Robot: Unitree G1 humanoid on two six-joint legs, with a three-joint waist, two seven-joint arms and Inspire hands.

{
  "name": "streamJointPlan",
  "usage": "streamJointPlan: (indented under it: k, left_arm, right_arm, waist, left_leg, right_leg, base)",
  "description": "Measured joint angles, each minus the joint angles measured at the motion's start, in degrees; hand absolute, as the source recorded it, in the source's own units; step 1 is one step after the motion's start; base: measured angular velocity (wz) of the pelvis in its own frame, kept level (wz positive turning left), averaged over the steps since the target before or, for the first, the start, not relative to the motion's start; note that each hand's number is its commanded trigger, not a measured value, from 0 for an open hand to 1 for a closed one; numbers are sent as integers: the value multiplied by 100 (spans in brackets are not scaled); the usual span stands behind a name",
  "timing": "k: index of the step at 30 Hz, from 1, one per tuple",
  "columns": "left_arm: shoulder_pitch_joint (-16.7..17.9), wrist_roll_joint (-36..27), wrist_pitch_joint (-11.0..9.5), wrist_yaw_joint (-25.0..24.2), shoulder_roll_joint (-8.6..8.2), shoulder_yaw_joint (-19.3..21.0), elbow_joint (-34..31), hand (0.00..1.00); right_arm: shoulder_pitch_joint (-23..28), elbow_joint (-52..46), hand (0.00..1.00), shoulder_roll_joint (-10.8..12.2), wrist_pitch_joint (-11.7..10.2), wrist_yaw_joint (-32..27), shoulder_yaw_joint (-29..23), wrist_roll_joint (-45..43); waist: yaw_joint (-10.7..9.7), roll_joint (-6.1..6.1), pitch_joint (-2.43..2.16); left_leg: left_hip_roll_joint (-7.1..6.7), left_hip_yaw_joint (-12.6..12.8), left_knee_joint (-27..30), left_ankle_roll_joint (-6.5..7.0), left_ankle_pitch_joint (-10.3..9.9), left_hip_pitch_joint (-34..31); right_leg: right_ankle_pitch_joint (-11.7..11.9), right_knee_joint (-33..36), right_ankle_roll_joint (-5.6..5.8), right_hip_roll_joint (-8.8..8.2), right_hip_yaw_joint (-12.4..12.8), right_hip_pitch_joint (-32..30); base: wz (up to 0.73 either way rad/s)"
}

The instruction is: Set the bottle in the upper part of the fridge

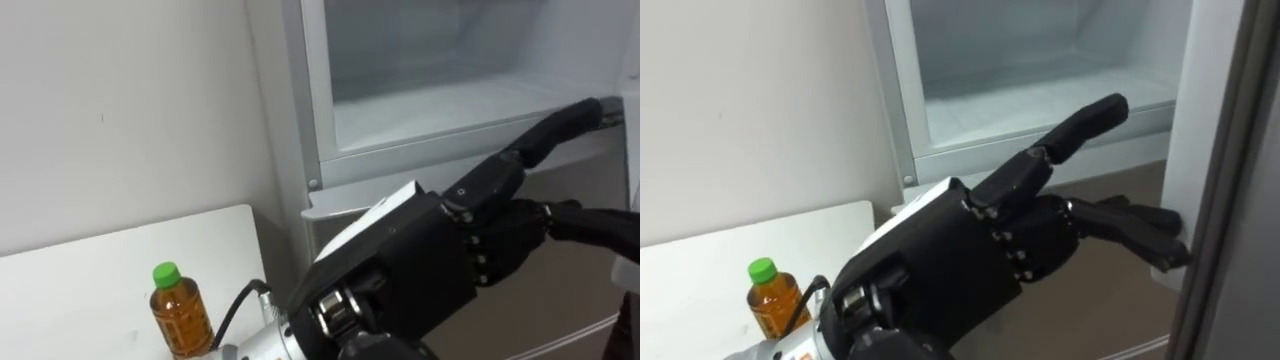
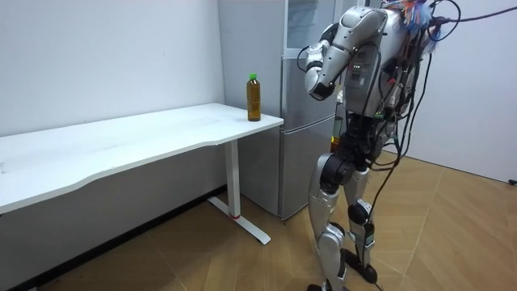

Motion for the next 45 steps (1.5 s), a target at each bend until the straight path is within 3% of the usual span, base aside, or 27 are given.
streamJointPlan:
  k: [5, 11, 19, 35, 45]
  left_arm:
    - [-3, 8, 12, -27, 17, -3, 0, 0]
    - [-4, 44, 22, -38, 19, -33, 0, 0]
    - [-17, 121, 22, -152, 25, -49, 0, 0]
    - [-151, 112, 139, -190, 20, -191, 0, 0]
    - [-151, 107, 161, -201, 17, -314, 5, 0]
  right_arm:
    - [-39, -3, 0, -18, 0, 6, -114, -3]
    - [-67, 30, 0, -42, -11, -2, -286, 4]
    - [-80, 70, 0, -39, -61, -20, -341, 3]
    - [-78, 73, 0, -39, -50, -152, -394, 51]
    - [-80, 70, 0, -39, -45, -189, -388, 41]
  waist:
    - [-167, 39, 10]
    - [-442, 72, 17]
    - [-583, 75, 19]
    - [-598, 56, 28]
    - [-627, 50, 27]
  left_leg:
    - [48, 227, -120, -1, -4, 47]
    - [60, 342, -177, -3, -3, 131]
    - [60, 412, -186, -3, -3, 170]
    - [64, 539, -234, -3, -2, 156]
    - [76, 539, -235, -3, -2, 145]
  right_leg:
    - [17, 70, -12, 53, 260, -181]
    - [20, 66, -18, 78, 384, -192]
    - [21, 67, -18, 82, 477, -210]
    - [23, 68, -22, 107, 692, -364]
    - [34, 66, -36, 121, 697, -388]
  base:
    - [-25]
    - [-12]
    - [-7]
    - [-8]
    - [-1]
